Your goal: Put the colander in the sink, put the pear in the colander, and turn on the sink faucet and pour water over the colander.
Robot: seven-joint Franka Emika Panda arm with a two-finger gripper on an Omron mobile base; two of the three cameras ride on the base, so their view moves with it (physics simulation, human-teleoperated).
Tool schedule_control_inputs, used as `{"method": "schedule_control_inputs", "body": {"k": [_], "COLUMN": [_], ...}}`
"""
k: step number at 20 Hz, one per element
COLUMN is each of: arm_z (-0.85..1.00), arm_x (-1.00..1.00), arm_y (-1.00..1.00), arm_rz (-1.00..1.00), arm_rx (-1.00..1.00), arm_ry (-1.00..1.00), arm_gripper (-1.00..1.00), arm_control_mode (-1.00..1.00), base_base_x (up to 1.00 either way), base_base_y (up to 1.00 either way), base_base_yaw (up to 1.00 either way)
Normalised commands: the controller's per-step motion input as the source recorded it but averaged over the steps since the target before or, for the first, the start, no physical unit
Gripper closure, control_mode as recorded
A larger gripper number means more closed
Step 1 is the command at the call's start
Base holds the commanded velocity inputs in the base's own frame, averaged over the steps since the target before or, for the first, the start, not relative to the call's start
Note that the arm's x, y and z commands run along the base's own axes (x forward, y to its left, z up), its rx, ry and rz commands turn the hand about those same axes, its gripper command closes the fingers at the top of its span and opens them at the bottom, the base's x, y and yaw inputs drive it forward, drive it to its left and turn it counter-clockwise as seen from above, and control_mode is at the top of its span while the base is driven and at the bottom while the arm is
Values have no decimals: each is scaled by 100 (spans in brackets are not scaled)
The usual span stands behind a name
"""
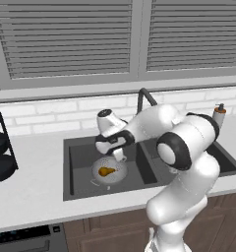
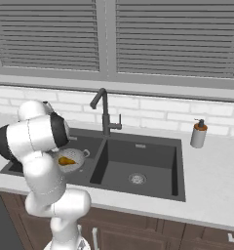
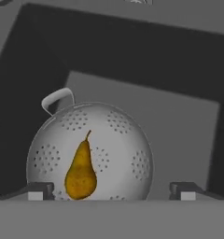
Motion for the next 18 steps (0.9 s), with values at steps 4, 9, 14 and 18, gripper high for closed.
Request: {"method": "schedule_control_inputs", "body": {"k": [4,9,14,18], "arm_z": [99,96,94,100], "arm_x": [-59,-44,-61,-56], "arm_y": [-29,-36,-30,-9], "arm_rz": [3,6,7,11], "arm_rx": [0,-1,-3,-2], "arm_ry": [-14,0,-6,-13], "arm_gripper": [-100,-100,-100,-100], "arm_control_mode": [-100,-100,-100,-100], "base_base_x": [0,0,0,0], "base_base_y": [0,0,0,0], "base_base_yaw": [0,0,0,0]}}
